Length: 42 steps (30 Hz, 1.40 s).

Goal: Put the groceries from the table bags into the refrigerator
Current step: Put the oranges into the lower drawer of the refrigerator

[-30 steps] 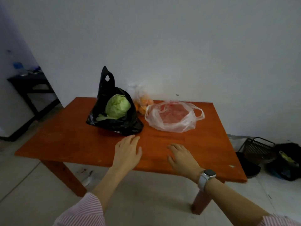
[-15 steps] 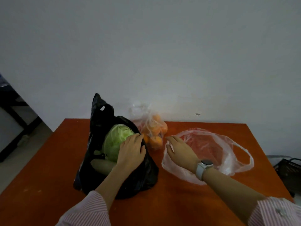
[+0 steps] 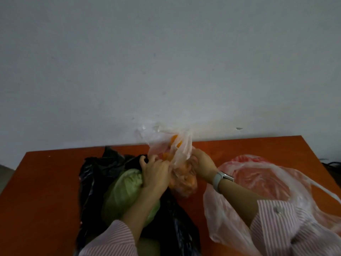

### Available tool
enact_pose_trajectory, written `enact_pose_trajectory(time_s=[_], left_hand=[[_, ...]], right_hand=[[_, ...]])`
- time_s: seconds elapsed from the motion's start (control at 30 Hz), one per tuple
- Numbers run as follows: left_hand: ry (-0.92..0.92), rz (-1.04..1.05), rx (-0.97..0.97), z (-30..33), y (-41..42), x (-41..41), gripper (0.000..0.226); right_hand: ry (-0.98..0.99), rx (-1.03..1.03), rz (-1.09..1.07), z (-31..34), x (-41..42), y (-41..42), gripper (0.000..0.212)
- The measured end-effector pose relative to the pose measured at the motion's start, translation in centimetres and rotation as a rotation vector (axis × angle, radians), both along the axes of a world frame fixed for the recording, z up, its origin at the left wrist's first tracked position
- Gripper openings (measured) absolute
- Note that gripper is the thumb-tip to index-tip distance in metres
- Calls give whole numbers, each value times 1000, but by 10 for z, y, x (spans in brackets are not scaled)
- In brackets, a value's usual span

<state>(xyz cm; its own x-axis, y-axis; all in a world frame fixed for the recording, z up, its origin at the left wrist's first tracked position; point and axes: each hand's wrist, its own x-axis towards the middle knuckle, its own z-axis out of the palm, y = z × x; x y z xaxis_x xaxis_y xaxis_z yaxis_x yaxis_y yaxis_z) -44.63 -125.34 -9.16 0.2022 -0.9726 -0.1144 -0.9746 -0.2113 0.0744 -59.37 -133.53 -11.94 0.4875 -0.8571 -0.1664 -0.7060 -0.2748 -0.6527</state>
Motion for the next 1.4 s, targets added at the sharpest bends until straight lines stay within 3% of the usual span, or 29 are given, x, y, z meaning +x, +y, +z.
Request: enact_pose_trajectory(time_s=[0.13,0.2,0.3,0.4,0.6,0.63,0.73,0.8,0.87,0.97,1.0,1.1,1.17,1.3,1.33,1.4], left_hand=[[79,68,-150,-1,2,-8,22],[82,51,-199,3,4,-19,22],[96,-31,-248,5,12,-45,20],[128,-111,-289,4,27,-74,25],[202,-268,-413,-17,70,-139,10],[209,-270,-393,-19,76,-146,12],[153,-326,-282,-29,91,-155,51],[78,-450,-236,-34,103,-155,40],[33,-521,-147,-37,117,-152,24],[-57,-513,111,-40,137,-149,30],[-99,-508,183,-41,143,-148,32],[-64,-437,344,-45,157,-148,43],[-14,-405,350,-43,160,-152,43],[301,-226,164,-52,160,-163,44],[329,-200,145,-54,160,-167,48],[202,-243,99,-57,161,-173,49]], right_hand=[[-88,-34,-161,0,-22,1,14],[-121,-40,-184,0,-45,7,11],[-142,-39,-168,5,-79,21,17],[-163,-52,-195,13,-112,40,38],[-243,88,-262,16,-198,76,30],[-306,125,-296,17,-208,79,25],[-584,266,-368,30,-221,88,29],[-639,295,-243,44,-215,93,40],[-514,192,12,50,-204,101,48],[80,-325,413,26,-199,109,53],[234,-414,514,13,-200,112,53],[526,-288,678,-14,-219,123,55],[529,-294,653,-22,-231,130,53],[387,-471,546,-5,-208,117,58],[385,-552,585,0,-197,113,61],[420,-689,727,-1,-182,105,65]])
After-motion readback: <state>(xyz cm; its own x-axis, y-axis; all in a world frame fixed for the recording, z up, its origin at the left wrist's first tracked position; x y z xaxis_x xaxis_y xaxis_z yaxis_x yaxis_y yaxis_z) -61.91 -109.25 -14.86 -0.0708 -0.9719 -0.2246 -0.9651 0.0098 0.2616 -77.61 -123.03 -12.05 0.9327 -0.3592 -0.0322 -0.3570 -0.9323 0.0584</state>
